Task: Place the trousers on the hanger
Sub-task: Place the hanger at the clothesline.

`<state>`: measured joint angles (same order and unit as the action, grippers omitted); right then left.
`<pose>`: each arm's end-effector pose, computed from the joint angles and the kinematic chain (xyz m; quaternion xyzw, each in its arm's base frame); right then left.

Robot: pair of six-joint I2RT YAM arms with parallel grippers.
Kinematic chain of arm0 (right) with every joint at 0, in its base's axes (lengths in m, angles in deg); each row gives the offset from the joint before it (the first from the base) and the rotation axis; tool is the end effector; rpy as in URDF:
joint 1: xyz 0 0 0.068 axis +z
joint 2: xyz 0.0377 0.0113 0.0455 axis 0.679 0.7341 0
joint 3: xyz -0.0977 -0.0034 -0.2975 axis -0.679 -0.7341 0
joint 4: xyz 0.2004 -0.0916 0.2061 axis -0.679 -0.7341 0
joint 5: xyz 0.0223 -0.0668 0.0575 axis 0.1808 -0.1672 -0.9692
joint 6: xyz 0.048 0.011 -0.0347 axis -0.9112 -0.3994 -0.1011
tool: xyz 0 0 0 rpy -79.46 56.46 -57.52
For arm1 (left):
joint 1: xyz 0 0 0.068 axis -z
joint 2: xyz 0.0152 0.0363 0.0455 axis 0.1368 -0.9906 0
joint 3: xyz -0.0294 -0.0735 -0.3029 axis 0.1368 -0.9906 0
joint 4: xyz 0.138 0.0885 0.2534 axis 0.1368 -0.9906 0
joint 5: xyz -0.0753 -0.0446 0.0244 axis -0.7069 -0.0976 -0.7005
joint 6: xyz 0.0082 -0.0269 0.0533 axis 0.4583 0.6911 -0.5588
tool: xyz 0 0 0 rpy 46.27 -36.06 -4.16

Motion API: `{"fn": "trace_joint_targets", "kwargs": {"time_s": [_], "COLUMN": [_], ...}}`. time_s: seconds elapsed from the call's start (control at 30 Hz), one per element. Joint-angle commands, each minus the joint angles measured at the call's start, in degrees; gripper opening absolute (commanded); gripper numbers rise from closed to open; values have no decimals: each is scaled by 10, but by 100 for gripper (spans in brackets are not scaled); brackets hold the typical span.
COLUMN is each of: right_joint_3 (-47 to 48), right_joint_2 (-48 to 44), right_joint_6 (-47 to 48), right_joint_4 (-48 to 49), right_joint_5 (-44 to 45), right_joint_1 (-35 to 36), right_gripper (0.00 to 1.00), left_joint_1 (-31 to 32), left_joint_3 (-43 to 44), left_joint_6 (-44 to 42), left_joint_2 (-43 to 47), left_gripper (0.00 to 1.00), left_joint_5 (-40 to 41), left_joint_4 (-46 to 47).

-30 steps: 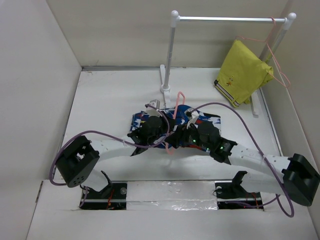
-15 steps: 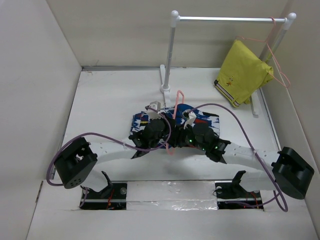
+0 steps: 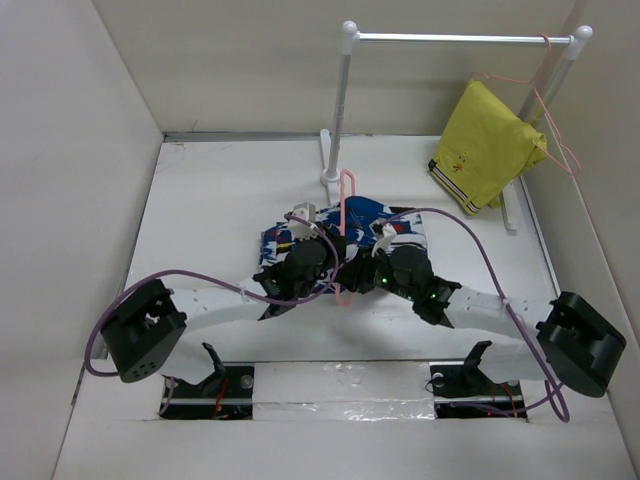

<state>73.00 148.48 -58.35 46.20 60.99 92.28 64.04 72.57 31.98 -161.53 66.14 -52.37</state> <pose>0.1856 0.2230 0.2218 -0.1027 0.7865 0.4455 0.4151 0.2009 -0.2626 0.2555 -0.0833 0.7389 -0.3813 0.5493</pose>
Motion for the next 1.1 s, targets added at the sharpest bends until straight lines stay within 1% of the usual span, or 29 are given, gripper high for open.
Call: {"fn": "trace_joint_targets", "kwargs": {"time_s": [0.0, 0.03, 0.07, 0.1, 0.13, 0.2, 0.23, 0.3, 0.33, 0.4, 0.43, 0.47, 0.53, 0.63, 0.7, 0.77, 0.83, 0.93, 1.07], "right_joint_3": [-18, -22, -27, -40, -45, -45, -42, -44, -43, -37, -33, -30, -29, -32, -38, -42, -39, -37, -26], "right_joint_2": [-9, -20, -28, -36, -45, -73, -81, -107, -114, -125, -126, -127, -126, -116, -111, -111, -111, -120, -147], "right_joint_6": [11, 10, 6, -1, -3, -4, -5, -10, -11, -9, -8, -7, -7, -11, -22, -29, -35, -41, -52], "right_joint_4": [97, 104, 122, 135, 144, 137, 133, 127, 122, 110, 106, 106, 106, 123, 151, 177, 181, 191, 195], "right_joint_5": [-12, -16, -22, -31, -35, -48, -52, -59, -63, -80, -88, -92, -96, -119, -145, -156, -177, -206, -231], "right_joint_1": [-3, -8, -16, -16, -23, -36, -42, -52, -60, -65, -81, -81, -100, -116, -138, -157, -169, -202, -238], "right_gripper": [0, 0, 0, 0, 0, 0, 0, 0, 0, 0, 0, 0, 0, 0, 0, 0, 0, 0, 0], "left_joint_1": [11, 11, 11, 11, 11, 11, 11, 6, 0, 0, 0, 0, 0, 0, -5, -18, -18, -32, -63], "left_joint_3": [17, 18, 20, 29, 35, 46, 47, 55, 60, 78, 82, 86, 95, 110, 109, 110, 113, 92, 74], "left_joint_6": [11, 10, 5, 1, -5, -24, -29, -43, -49, -69, -73, -75, -86, -112, -115, -121, -127, -129, -122], "left_joint_2": [44, 46, 49, 51, 53, 59, 66, 72, 75, 80, 85, 88, 101, 119, 129, 139, 145, 165, 191], "left_gripper": [0, 0, 2, 7, 16, 26, 34, 42, 48, 52, 56, 58, 62, 64, 65, 66, 66, 66, 65], "left_joint_5": [-10, -10, -10, -11, -20, -26, -29, -36, -52, -60, -59, -59, -67, -69, -64, -71, -62, -46, -48], "left_joint_4": [67, 69, 69, 63, 56, 54, 56, 57, 50, 35, 20, 13, 2, -20, -23, -25, -42, -37, -43]}}
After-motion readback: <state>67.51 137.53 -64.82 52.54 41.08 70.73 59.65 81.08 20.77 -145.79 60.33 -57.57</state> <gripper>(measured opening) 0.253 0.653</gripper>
